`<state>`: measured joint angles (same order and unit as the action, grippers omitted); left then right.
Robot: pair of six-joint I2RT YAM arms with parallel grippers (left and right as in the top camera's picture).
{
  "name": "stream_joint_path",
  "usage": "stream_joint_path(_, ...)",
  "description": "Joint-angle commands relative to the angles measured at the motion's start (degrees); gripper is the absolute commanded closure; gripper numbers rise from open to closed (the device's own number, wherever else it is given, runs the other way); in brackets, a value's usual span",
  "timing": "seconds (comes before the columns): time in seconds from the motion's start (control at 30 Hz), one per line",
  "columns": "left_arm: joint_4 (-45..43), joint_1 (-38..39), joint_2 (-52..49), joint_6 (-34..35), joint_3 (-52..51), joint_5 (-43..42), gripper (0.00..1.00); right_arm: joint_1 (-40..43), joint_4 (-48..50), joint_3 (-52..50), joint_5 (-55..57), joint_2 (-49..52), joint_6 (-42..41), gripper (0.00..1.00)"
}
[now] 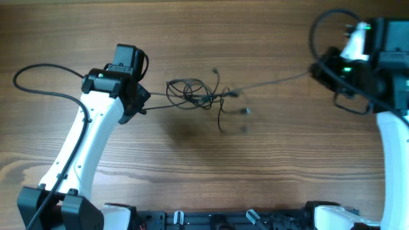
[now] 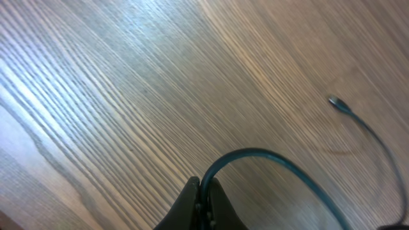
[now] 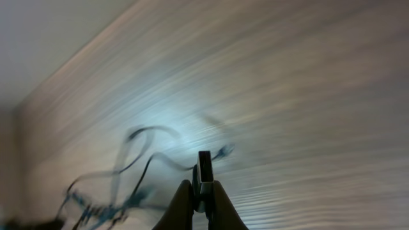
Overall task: Untangle cables
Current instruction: 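Pull the right gripper far rightward, stretching one cable from the left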
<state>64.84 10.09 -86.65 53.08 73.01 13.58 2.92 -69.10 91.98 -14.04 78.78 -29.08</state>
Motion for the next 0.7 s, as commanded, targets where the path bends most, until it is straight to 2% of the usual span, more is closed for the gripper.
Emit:
stream_joint_path(0.0, 0.9, -4.6, -0.9, 0.1, 0.0, 5.8, 0.95, 7.1, -1.9, 0.9, 9.9, -0.2, 1.9, 0.96)
stream_joint_path(0.3, 2.8, -17.9, -0.9, 0.1, 0.0, 6.0, 0.95, 20.7, -5.0, 0.9, 11.7, -0.3, 0.5, 0.96)
stream_joint_path(0.5, 3.0, -27.1, -0.9, 0.1, 0.0, 6.0, 0.95, 26.1, -4.9, 0.9, 12.3, -0.3, 0.3, 0.96)
stream_joint_path(0.67, 3.0, -34.9, -0.9, 0.1, 0.0, 5.9, 0.95, 29.9, -4.9, 0.9, 16.9, -0.1, -3.1, 0.96)
